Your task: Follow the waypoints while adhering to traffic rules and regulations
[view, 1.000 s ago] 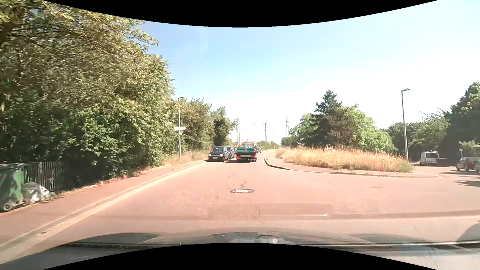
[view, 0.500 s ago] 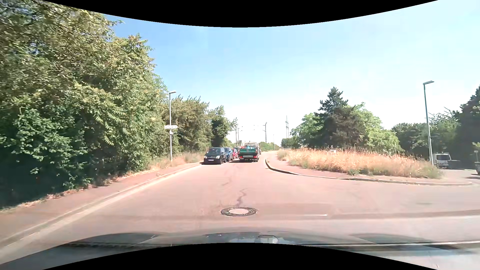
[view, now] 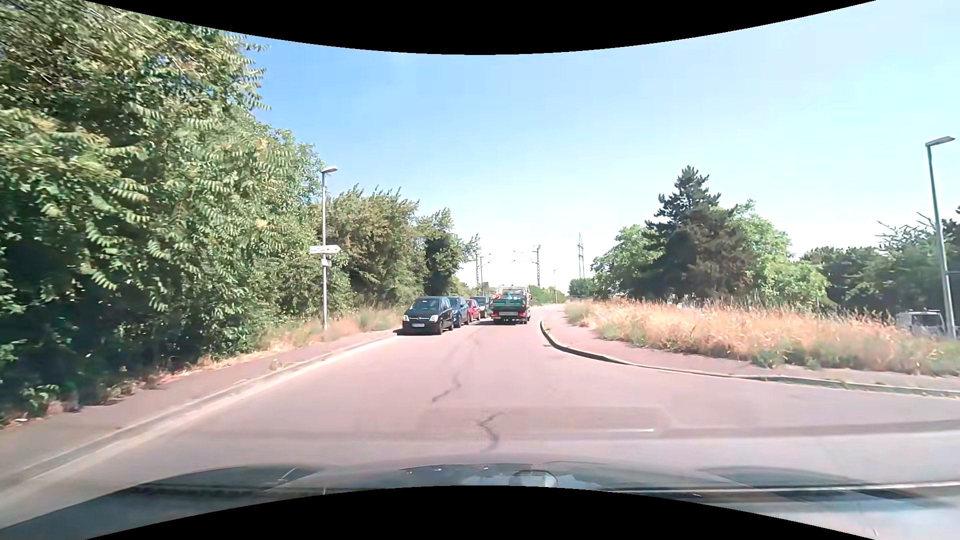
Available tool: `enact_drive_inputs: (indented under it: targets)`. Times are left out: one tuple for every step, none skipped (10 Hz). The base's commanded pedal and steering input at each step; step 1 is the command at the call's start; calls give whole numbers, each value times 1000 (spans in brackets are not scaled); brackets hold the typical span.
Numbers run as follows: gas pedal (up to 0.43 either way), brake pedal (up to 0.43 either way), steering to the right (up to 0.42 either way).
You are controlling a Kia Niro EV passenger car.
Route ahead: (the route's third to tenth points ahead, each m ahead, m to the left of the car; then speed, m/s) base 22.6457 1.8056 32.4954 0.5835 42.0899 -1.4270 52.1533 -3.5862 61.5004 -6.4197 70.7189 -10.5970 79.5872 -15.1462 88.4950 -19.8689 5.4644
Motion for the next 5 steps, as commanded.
enact_drive_inputs:
  targets:
    - [260,0,-14]
    - [260,0,-14]
    - [260,0,-12]
    - [260,0,-10]
    - [260,0,-6]
